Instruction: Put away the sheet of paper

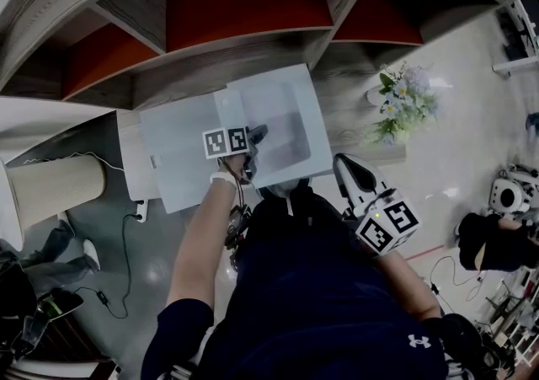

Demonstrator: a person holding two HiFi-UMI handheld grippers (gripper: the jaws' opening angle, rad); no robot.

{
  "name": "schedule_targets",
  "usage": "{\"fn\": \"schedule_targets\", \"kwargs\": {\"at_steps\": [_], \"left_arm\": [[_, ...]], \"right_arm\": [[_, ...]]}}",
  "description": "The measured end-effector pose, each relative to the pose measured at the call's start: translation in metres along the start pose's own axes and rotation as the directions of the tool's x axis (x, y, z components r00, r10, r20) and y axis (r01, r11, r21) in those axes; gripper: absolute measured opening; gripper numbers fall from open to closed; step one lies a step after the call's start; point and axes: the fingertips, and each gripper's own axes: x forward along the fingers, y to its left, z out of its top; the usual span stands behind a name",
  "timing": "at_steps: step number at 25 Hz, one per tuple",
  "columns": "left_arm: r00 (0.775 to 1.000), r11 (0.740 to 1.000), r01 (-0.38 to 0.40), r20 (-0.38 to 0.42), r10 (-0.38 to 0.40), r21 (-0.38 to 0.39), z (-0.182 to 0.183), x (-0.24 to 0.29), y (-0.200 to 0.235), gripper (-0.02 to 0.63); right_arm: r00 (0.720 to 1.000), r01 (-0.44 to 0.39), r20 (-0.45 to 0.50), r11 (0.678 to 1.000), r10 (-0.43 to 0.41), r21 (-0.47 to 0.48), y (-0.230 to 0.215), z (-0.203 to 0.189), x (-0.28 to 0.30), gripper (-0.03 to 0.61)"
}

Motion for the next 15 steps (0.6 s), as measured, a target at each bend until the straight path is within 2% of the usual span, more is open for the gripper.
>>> {"fn": "schedule_targets", "kwargs": {"at_steps": [6, 9, 12, 15], "left_arm": [[0.999, 1.000, -0.017, 0.041, 0.016, 0.017, 0.006, -0.015, 0.005, 0.229], [0.994, 0.997, -0.059, 0.090, 0.055, 0.044, 0.013, -0.032, 0.010, 0.229], [0.978, 0.991, -0.120, 0.180, 0.107, 0.063, 0.027, -0.062, 0.016, 0.216], [0.948, 0.985, -0.149, 0.295, 0.117, 0.089, 0.047, -0.103, 0.009, 0.183]], "right_arm": [[1.000, -0.023, -0.002, 1.000, 0.023, -0.007, 0.006, 0.001, 0.006, 0.006], [0.999, -0.034, -0.002, 0.999, 0.034, -0.017, 0.010, 0.004, 0.009, 0.006], [0.999, -0.046, 0.006, 0.998, 0.047, -0.031, 0.012, 0.009, 0.013, 0.006], [0.998, -0.060, 0.025, 0.997, 0.061, -0.046, 0.013, 0.018, 0.018, 0.006]]}}
